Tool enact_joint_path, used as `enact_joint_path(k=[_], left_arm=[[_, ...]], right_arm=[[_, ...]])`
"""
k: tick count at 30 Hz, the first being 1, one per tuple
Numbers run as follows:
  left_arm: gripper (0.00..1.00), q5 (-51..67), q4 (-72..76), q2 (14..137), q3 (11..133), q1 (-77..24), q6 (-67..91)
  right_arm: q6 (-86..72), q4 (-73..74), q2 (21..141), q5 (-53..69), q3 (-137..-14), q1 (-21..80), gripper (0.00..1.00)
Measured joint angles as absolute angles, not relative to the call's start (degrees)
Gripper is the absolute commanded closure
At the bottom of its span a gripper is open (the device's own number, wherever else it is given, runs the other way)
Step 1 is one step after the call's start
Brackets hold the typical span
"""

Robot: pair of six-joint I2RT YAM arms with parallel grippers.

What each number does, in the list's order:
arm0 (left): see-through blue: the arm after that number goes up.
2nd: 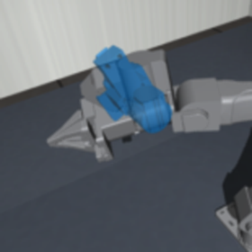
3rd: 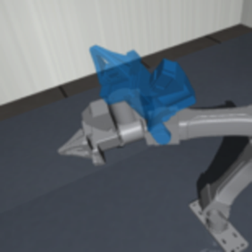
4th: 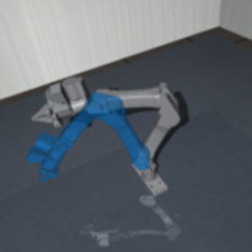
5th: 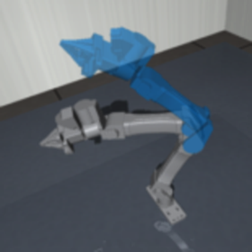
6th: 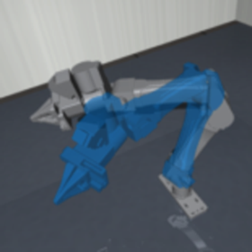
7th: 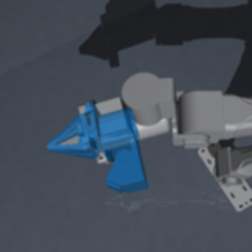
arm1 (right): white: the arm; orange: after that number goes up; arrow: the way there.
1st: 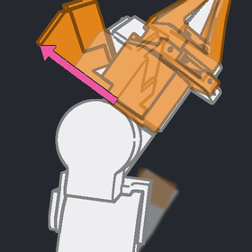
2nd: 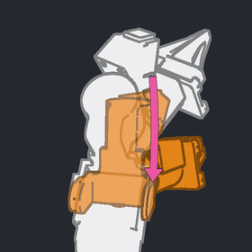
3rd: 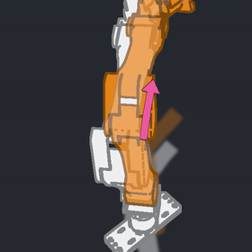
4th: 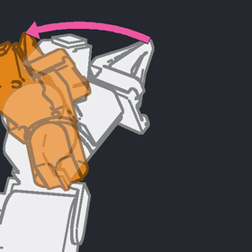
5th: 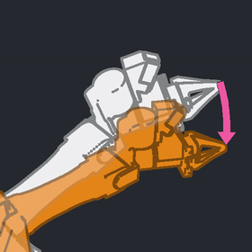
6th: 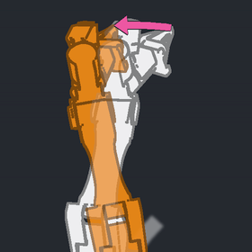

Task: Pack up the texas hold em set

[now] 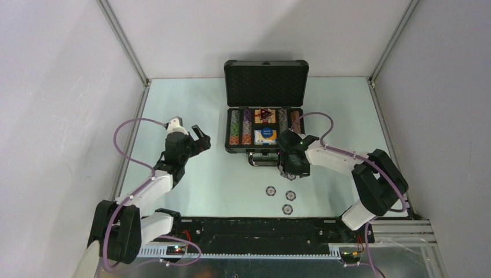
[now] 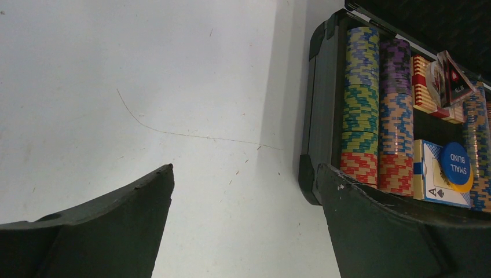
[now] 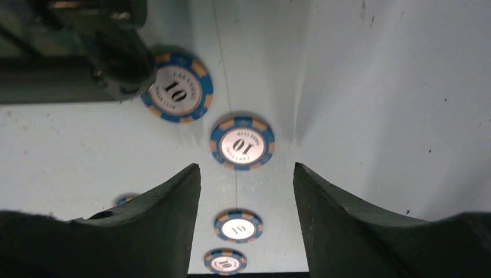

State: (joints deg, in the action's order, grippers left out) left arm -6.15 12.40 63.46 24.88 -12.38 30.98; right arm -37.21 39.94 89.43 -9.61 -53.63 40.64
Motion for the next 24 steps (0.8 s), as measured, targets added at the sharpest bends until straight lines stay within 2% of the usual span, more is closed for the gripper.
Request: enact_joint_path(k=[6, 18, 24], left_arm=[[0.02, -6.2, 12.4, 63.5, 24.9, -12.4, 31.0], [0.02, -6.2, 12.4, 63.5, 24.9, -12.4, 31.0], [0.02, -6.2, 12.5, 63.5, 24.9, -12.4, 31.0]], right_arm=[[-36.3, 38.7, 94.0, -9.4, -54.4, 38.5, 0.40], [-34.9, 37.7, 95.6, -8.1, -56.0, 37.7, 0.59], [-34.9, 37.9, 95.6, -8.6, -56.1, 38.3, 0.60]])
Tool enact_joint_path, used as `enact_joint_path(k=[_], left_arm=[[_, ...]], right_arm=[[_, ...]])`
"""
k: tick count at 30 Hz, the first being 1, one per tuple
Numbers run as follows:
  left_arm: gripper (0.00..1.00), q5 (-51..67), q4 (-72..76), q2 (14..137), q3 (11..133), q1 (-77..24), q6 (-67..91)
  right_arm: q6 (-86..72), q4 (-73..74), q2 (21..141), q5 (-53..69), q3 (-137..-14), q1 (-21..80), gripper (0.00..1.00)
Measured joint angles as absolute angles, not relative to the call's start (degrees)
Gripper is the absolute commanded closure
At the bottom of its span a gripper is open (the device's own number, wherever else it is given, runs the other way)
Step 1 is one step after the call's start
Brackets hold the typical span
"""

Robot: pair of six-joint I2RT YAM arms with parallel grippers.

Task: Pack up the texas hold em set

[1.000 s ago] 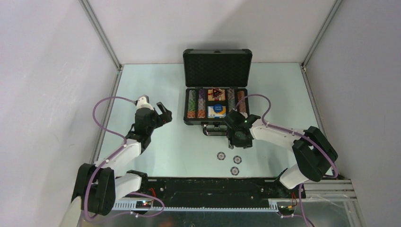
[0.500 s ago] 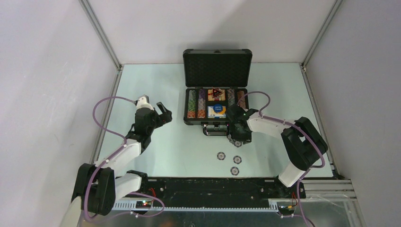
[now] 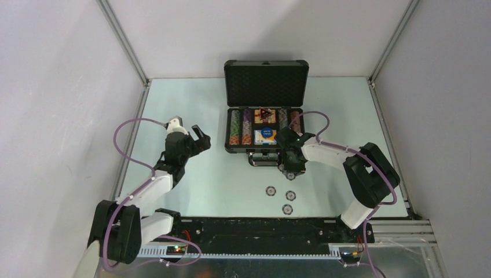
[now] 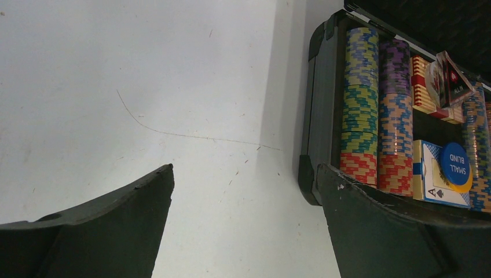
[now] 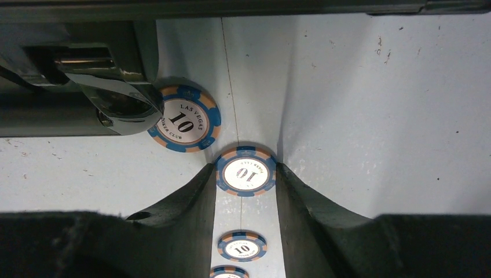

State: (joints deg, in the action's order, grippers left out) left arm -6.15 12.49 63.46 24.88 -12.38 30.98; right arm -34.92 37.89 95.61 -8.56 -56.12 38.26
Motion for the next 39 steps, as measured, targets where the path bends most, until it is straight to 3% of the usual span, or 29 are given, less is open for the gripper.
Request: enact_joint_path(k=[19, 27, 39], left_arm=[[0.02, -6.2, 12.8, 63.5, 24.9, -12.4, 30.9], [0.02, -6.1, 12.8, 63.5, 24.9, -12.4, 30.9], [0.02, -5.9, 12.8, 63.5, 24.9, -12.4, 30.9]], right_arm=[[-36.0, 42.7, 91.1, -9.6, -55.9, 45.4, 0.58], [-39.6, 46.3, 83.8, -9.3, -51.1, 49.8, 0.57], [-42.3, 46.1, 84.5, -8.6, -47.7, 52.3, 0.56]])
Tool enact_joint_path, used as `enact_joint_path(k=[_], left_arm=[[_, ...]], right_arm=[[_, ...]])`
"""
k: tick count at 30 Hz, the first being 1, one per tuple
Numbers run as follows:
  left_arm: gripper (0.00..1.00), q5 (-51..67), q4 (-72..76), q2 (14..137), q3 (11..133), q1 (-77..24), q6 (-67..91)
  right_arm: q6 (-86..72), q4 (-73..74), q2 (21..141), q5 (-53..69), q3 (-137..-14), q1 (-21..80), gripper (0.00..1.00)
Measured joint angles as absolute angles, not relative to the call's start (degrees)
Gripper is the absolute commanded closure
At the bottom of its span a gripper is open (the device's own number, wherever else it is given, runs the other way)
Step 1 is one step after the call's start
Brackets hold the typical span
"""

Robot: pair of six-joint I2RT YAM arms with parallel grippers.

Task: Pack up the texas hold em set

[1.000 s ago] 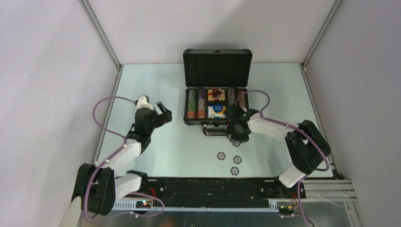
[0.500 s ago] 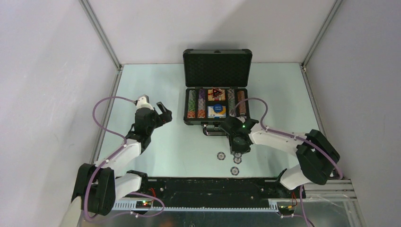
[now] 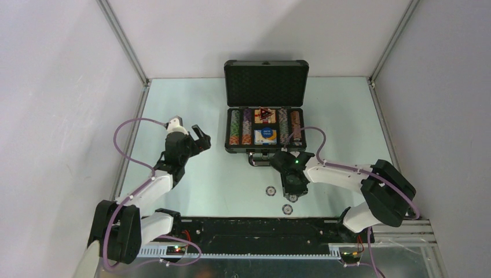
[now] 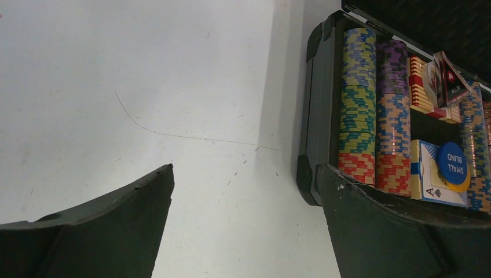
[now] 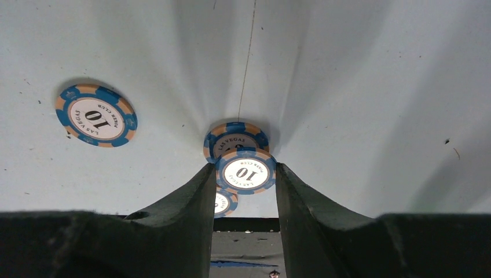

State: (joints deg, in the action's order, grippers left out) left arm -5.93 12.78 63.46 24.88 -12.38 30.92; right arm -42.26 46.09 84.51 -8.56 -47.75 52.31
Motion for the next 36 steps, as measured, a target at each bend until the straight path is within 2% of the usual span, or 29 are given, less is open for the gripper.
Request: enact_joint_path(k=[11, 18, 27, 36], left_arm=[[0.02, -5.8, 12.8, 63.5, 24.9, -12.4, 30.9], [0.02, -5.8, 12.8, 63.5, 24.9, -12.4, 30.9], [0.02, -5.8, 12.8, 63.5, 24.9, -12.4, 30.9], [0.02, -5.8, 12.8, 63.4, 24.9, -12.4, 30.9]], right_arm=[[-42.4, 43.8, 84.8, -8.6, -47.7, 51.5, 0.53], [-42.5, 43.8, 84.8, -8.5, -47.7, 51.3, 0.40], [-42.9, 44.2, 84.2, -8.6, -47.6, 51.8, 0.38], [-48.6, 42.7, 78.8, -6.6, -42.9, 57.0, 0.38]])
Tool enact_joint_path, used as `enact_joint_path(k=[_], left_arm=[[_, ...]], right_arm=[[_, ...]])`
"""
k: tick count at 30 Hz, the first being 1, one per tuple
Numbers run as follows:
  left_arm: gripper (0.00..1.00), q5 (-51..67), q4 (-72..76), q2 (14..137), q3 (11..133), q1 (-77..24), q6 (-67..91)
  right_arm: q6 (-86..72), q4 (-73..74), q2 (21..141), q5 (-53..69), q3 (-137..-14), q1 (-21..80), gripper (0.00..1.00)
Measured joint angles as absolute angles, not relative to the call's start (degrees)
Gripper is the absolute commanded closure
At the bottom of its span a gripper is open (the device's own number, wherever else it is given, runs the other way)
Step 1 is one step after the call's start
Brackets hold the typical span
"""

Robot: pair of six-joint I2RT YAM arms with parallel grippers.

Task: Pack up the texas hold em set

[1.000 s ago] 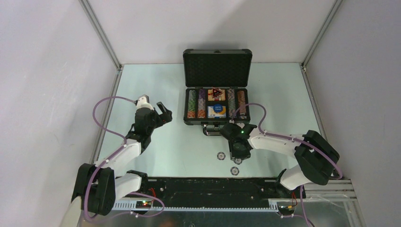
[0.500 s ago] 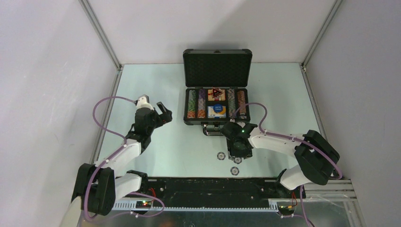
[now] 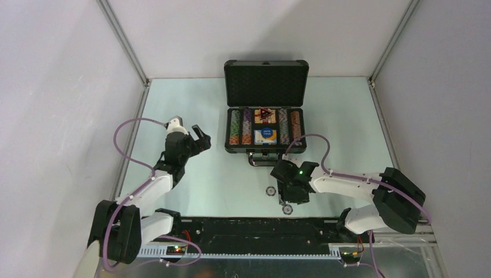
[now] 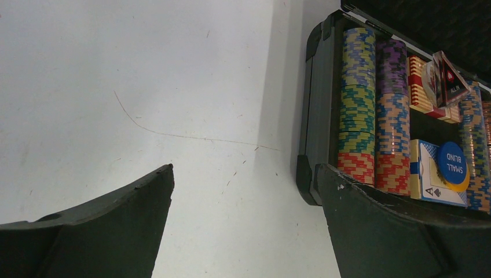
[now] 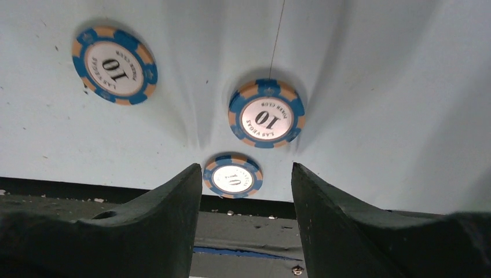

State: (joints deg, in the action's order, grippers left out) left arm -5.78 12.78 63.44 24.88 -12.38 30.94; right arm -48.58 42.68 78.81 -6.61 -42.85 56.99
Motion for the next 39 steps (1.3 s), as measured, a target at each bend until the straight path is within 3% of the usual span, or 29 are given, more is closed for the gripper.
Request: enact_joint_path(k=[39], left_arm=[[0.02, -5.8, 12.8, 63.4, 24.9, -12.4, 31.0]], right_arm=[[-53.6, 42.9, 82.2, -5.6, -42.6, 62.8, 0.55]])
